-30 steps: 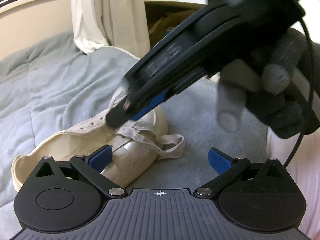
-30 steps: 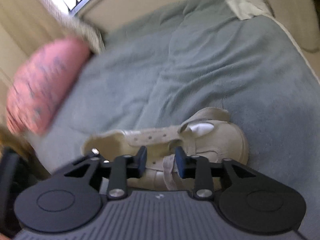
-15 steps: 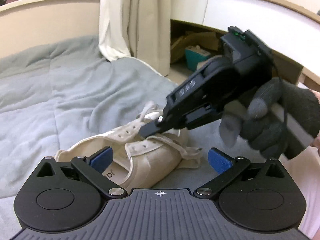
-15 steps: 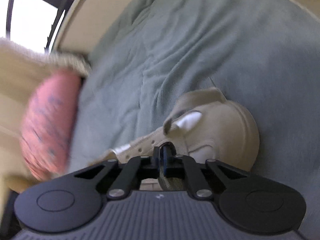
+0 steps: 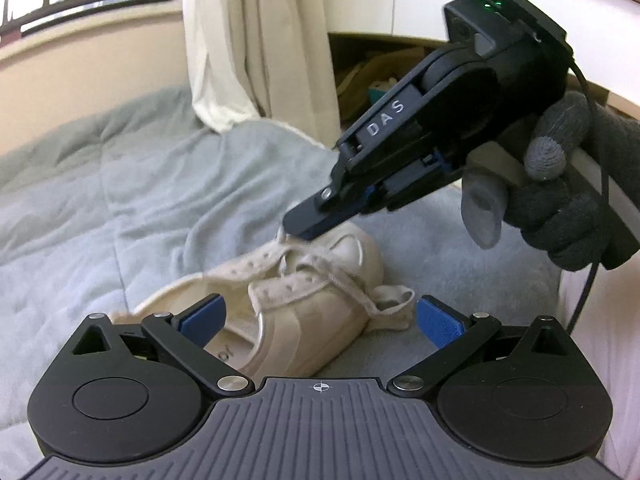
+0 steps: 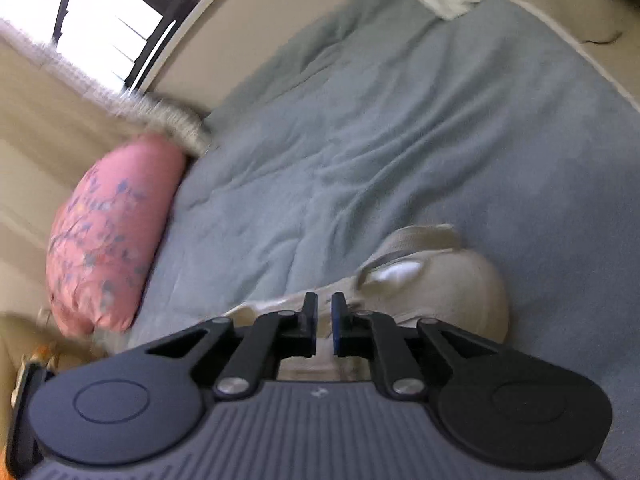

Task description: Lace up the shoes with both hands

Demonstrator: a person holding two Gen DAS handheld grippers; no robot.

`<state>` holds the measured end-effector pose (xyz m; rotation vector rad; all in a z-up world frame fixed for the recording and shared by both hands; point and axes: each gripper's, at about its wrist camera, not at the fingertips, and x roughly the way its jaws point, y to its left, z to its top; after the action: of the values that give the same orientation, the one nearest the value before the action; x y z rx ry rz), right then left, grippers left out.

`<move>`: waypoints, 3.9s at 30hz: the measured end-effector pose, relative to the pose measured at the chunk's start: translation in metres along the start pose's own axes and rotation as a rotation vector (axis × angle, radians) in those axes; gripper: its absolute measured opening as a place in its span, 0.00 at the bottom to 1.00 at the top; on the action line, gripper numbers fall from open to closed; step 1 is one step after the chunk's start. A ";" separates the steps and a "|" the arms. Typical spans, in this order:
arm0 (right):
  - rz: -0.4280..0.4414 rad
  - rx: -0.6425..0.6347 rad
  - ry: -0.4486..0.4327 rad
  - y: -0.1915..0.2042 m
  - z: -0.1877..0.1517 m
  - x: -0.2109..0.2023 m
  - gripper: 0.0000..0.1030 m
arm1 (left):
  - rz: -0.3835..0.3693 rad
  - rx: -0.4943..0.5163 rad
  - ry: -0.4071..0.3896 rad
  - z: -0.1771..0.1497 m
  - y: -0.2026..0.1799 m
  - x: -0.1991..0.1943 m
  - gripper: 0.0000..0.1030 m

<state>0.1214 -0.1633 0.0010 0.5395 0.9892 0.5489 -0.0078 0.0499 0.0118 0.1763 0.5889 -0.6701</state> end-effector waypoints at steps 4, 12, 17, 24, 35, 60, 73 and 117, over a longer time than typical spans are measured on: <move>-0.111 -0.030 0.089 0.009 0.005 0.017 0.12 | 0.001 -0.009 -0.009 0.003 0.001 0.001 1.00; -0.335 -0.333 0.251 0.051 0.005 0.057 0.12 | 0.023 0.133 0.085 -0.008 -0.022 0.026 1.00; -0.370 -0.367 0.313 0.058 0.012 0.074 0.12 | 0.010 0.097 0.074 -0.007 -0.017 0.024 1.00; 0.039 0.094 0.089 -0.022 -0.010 0.030 0.03 | 0.010 0.113 0.072 -0.008 -0.016 0.022 1.00; 0.359 0.442 -0.126 -0.095 -0.043 0.018 0.03 | -0.153 -0.213 0.026 0.017 0.032 0.032 1.00; 0.053 0.084 -0.312 -0.064 -0.032 -0.034 0.17 | -0.099 -0.079 0.045 0.037 0.034 -0.005 0.94; 0.014 -0.032 -0.320 -0.045 -0.034 -0.041 0.32 | -0.050 -0.283 0.080 0.057 0.023 0.054 0.69; 0.018 0.146 -0.162 -0.085 -0.056 -0.011 0.71 | 0.236 -0.114 -0.055 -0.016 0.070 0.029 0.99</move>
<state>0.0826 -0.2239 -0.0721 0.7131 0.8743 0.4436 0.0473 0.0943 -0.0195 0.1184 0.5418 -0.4106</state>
